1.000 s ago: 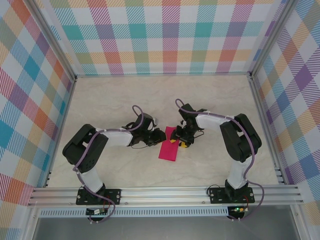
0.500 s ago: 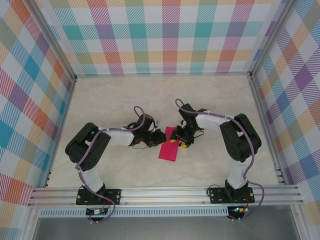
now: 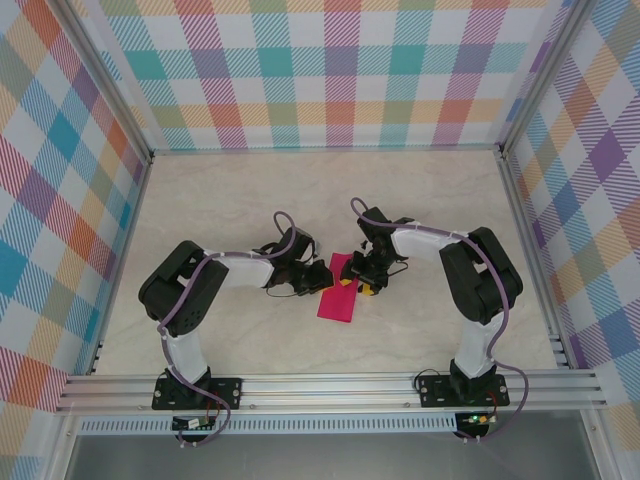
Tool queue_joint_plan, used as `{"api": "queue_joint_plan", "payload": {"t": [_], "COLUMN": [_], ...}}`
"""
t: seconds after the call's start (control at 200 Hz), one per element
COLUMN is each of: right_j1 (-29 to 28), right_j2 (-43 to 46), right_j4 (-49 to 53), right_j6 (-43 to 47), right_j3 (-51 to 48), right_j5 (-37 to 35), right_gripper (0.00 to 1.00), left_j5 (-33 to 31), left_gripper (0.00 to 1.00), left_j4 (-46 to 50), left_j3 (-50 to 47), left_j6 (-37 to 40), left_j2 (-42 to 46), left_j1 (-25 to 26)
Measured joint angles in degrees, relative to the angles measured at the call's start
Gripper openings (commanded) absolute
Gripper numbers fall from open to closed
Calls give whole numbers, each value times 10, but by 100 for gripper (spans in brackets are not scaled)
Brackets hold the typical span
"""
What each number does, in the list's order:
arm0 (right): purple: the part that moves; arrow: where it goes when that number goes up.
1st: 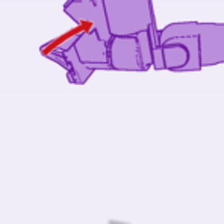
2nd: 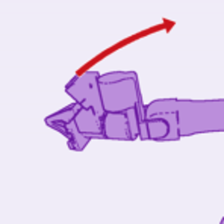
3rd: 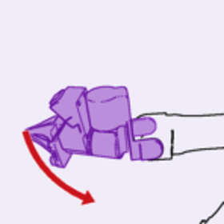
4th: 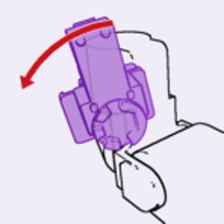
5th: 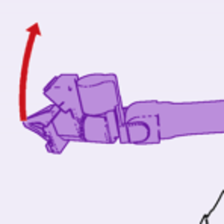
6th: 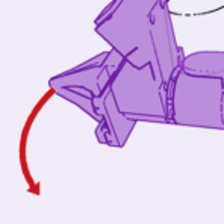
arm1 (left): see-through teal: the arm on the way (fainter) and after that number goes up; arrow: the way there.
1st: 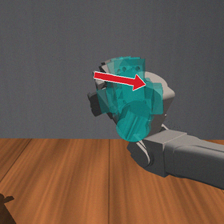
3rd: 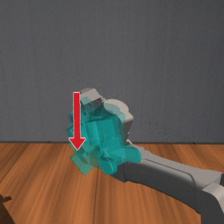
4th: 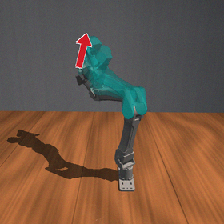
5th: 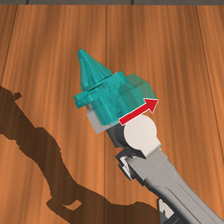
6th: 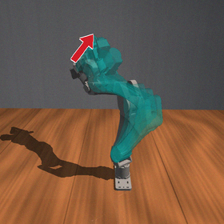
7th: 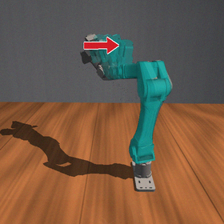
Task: Fold a paper plane with a square sheet of paper (pick it up from the middle)
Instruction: Hold the square sheet of paper at the center of the table, then fold the square sheet of paper in half at the center of the table.
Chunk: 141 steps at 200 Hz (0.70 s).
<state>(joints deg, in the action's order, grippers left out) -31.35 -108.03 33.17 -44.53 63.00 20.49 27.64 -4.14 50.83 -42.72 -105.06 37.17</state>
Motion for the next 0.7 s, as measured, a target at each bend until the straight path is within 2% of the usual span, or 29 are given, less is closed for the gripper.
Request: {"api": "queue_joint_plan", "payload": {"t": [0.275,0.46,0.55,0.705], "right_j1": [-2,-9,-8,-8], "right_j2": [35,96,133,170], "right_j4": [-33,-39,-32,-65], "right_j6": [-1,-22,-32,-37], "right_j3": [-21,-60,-73,-89], "right_j5": [-2,-73,-103,-102], "right_gripper": [56,57,54,34], "left_j5": [-7,-11,-12,-14], "left_gripper": [10,9,9,8], "left_j4": [9,10,12,16], "left_j3": [2,2,3,5], "left_j6": [2,2,3,4], "left_j2": [0,0,0,0], "left_j1": [2,2,3,3]}}
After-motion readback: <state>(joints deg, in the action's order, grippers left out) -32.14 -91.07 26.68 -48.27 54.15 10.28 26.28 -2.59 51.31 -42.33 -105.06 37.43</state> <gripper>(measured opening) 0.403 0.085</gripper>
